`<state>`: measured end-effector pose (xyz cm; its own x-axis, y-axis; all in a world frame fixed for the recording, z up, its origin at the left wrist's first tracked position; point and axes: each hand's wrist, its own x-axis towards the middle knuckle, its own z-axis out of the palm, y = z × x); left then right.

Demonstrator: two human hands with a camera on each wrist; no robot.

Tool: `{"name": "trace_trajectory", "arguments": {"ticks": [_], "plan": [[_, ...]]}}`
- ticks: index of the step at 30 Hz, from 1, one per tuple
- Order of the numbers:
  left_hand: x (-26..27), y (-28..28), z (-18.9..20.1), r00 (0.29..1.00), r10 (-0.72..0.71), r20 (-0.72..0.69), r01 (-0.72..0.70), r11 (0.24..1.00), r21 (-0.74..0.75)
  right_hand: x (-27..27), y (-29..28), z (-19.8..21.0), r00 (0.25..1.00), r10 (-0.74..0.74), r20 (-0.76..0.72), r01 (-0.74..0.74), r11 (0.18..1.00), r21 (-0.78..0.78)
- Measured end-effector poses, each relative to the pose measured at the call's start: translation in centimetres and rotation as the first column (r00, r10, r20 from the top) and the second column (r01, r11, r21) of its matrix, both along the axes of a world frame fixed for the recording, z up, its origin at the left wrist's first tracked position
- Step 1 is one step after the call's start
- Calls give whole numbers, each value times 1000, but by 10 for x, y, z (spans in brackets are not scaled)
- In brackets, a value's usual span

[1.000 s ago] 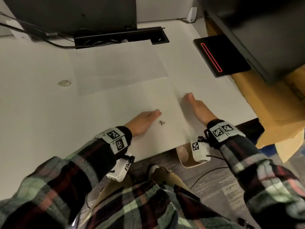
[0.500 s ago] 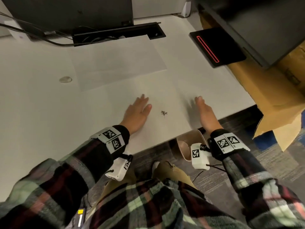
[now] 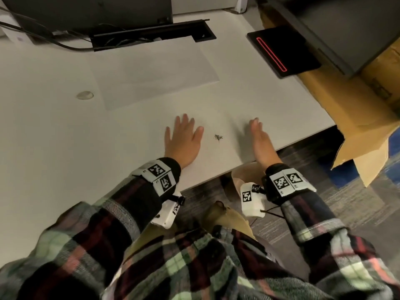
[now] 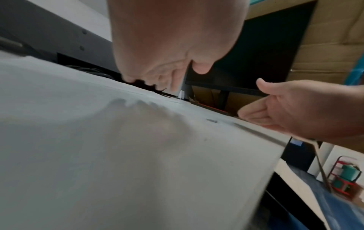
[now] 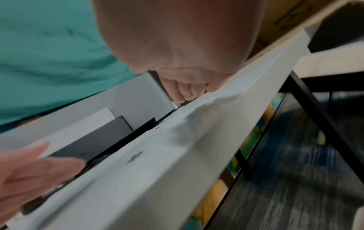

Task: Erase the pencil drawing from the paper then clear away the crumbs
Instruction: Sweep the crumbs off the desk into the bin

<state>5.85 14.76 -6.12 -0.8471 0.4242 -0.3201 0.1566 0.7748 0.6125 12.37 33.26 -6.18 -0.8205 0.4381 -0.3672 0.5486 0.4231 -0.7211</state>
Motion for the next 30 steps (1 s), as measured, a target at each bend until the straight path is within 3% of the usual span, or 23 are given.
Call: {"name": "trace_trajectory", "arguments": {"ticks": [2, 4, 6, 8, 11, 14, 17, 20, 24, 27, 30], "plan": [[1, -3, -5, 998, -28, 62, 33, 996, -86, 2, 0, -3, 992, 63, 113, -81, 984, 159], [11, 3, -7, 978, -105, 181, 96, 994, 60, 6, -13, -7, 977, 177, 119, -196, 965, 172], [18, 12, -1, 969, -61, 238, -7, 961, 277, 12, -27, 0, 956, 285, 68, -289, 956, 59], [16, 20, 4, 985, 73, 154, -127, 916, 380, 11, -25, 7, 968, 249, 16, -249, 968, 16], [11, 28, 6, 986, 163, 18, -155, 893, 423, 6, -8, 9, 990, 134, -47, -130, 989, 77], [12, 38, 2, 976, 216, -20, -168, 814, 556, 10, 3, 1, 970, 243, -19, -241, 969, 55], [28, 56, -1, 974, 210, -82, -100, 730, 676, 14, 28, -2, 958, 97, -269, -118, 991, -64], [53, 80, -9, 972, 107, -208, 75, 698, 712, 28, 65, 0, 865, -97, -492, 44, 992, -117], [90, 118, -35, 930, -141, -339, 345, 652, 676, 69, 98, -28, 790, -152, -594, 120, 988, -94], [105, 144, -77, 890, -325, -319, 456, 646, 613, 92, 122, -76, 870, -109, -480, 128, 992, 7], [104, 169, -130, 881, -433, -192, 470, 746, 472, 97, 155, -140, 960, -41, -278, 72, 992, 104]]}}
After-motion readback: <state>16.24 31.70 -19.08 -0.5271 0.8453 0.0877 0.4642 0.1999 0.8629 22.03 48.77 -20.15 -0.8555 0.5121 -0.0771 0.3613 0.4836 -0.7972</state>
